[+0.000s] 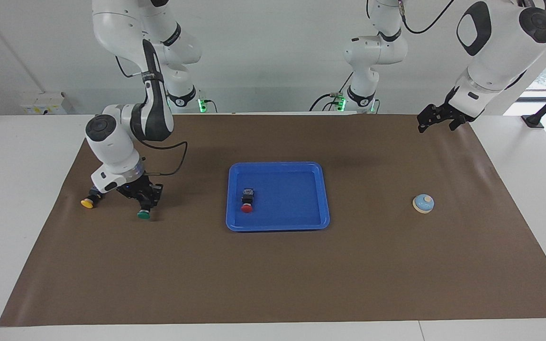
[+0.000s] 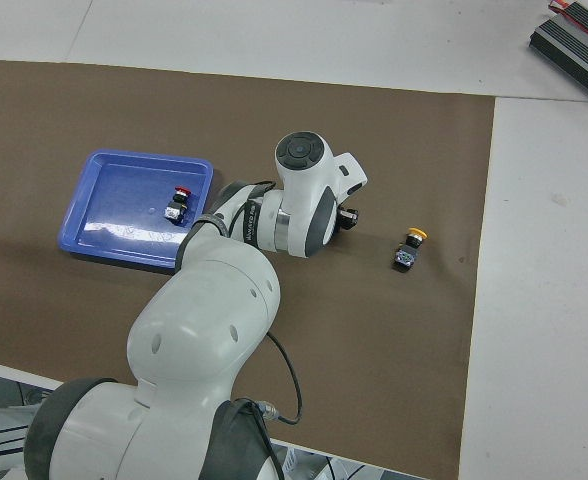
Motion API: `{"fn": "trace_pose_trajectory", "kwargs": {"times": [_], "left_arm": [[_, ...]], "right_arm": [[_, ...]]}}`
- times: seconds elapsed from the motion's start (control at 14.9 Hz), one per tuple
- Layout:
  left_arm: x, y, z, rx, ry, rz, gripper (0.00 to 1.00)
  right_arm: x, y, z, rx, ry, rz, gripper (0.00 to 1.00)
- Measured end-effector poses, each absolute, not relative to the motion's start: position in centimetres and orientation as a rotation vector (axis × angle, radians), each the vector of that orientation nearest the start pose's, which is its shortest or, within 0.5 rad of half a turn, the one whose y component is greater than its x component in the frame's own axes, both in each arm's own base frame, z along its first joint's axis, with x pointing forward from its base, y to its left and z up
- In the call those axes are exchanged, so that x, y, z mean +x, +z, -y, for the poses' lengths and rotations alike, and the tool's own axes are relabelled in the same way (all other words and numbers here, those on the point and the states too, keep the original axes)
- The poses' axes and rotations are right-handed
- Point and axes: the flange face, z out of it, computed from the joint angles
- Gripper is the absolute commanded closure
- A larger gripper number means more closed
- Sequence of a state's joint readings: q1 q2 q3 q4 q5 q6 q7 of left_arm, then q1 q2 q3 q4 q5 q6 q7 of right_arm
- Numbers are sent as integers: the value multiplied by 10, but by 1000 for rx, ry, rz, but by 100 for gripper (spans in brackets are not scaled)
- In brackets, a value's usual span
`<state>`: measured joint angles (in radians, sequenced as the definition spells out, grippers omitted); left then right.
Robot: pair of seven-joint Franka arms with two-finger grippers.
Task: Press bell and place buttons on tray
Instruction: 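Carry the green button with the right gripper into the tray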
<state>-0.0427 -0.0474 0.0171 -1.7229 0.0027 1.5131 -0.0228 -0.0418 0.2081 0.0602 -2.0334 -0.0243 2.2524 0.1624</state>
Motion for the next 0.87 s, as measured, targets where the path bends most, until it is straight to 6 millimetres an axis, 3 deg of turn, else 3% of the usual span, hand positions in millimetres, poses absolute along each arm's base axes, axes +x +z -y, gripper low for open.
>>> {"fn": "trace_pose_trajectory", "kwargs": {"times": [0.2, 0.4, 0.74, 0.87], "left_arm": [[527, 575, 13, -3125, 254, -5, 0], [527, 575, 13, -3125, 254, -5, 0], [527, 575, 13, -3125, 254, -5, 0], [527, 575, 13, -3125, 254, -5, 0]], "right_arm": [[599, 391, -94, -3141, 3, -236, 100], [593, 416, -175, -3142, -1, -203, 100], [563, 407, -321, -3132, -4, -237, 100], [558, 388, -361, -3137, 16, -224, 100]]}}
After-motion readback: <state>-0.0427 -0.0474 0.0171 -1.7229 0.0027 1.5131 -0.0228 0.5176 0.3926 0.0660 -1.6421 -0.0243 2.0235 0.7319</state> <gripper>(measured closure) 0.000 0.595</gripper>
